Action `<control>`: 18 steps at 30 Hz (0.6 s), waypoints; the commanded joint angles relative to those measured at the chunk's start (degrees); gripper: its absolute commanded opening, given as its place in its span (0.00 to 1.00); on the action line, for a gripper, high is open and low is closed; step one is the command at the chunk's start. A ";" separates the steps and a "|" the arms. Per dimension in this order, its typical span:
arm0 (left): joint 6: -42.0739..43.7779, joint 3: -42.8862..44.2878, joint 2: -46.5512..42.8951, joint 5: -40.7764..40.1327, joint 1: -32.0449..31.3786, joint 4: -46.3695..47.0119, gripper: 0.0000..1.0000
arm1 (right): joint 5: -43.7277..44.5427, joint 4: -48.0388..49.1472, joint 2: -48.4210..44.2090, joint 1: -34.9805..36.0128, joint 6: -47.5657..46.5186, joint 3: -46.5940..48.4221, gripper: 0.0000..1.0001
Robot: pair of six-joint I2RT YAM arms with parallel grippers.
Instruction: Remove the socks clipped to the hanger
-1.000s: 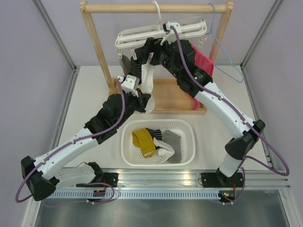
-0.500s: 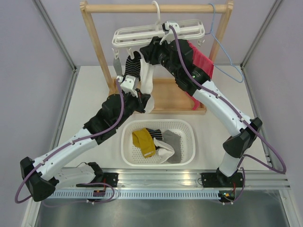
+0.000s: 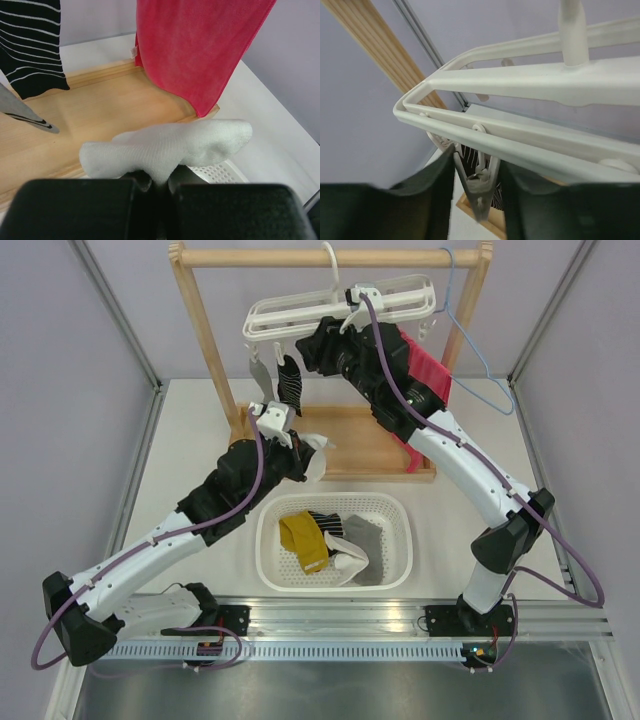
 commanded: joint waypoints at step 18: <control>-5.93 -10.94 -10.69 -4.03 -0.40 -2.45 0.02 | 6.32 6.68 -21.53 0.07 -3.06 -36.15 0.80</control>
